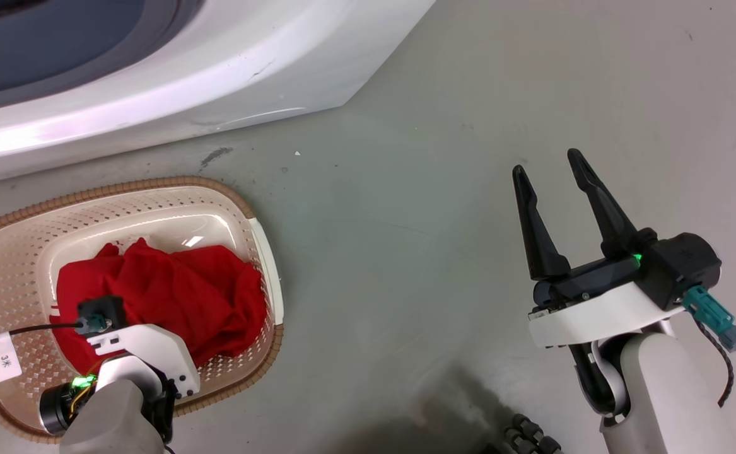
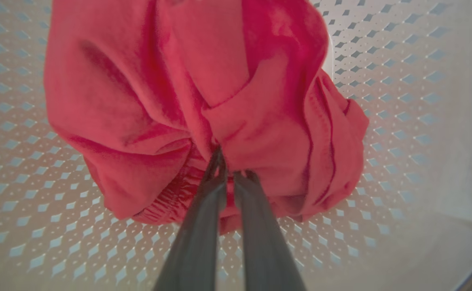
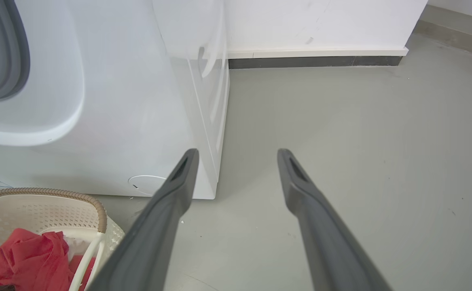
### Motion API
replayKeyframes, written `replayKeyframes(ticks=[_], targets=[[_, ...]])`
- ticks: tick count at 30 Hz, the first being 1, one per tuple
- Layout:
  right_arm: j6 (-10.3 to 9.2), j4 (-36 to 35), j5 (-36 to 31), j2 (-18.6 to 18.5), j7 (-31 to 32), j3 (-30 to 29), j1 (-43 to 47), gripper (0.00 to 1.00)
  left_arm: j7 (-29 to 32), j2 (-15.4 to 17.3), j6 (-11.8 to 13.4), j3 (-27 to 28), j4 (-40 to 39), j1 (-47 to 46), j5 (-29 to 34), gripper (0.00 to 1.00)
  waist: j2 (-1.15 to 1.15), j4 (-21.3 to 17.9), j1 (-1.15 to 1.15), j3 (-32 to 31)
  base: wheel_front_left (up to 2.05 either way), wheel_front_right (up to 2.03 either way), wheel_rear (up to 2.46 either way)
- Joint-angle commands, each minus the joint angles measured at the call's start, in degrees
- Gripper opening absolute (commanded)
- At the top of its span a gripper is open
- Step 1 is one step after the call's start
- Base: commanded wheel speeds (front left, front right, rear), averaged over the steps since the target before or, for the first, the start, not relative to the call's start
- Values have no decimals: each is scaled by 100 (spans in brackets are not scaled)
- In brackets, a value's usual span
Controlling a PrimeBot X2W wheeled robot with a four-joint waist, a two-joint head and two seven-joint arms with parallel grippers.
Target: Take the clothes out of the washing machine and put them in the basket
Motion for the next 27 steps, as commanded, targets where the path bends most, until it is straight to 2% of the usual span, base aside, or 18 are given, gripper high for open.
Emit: replayKeyframes(ticks=[1,8,19,27], targets=[[-4,17,9,3,-35,-17,-84,100,11,-2,-15,-10,18,-63,-1,100,0,16,-1,-29,0,0,0],[-4,214,17,2,-48,-53,27,100,-117,-157,-137,-2,112,144,-113,100,0,240,-1,-536,0,0,0],[-4,313,-215,-1,116,-296,444,100,-365,-406,-232,-34,-86,562,-106,100,0,716,-1,-1872,0,0,0],[-4,155,-302,0,350,-517,825,100,-376,-433,-129,67,-1314,1006,177,100,0,1067,-1,-2571,0,0,0]])
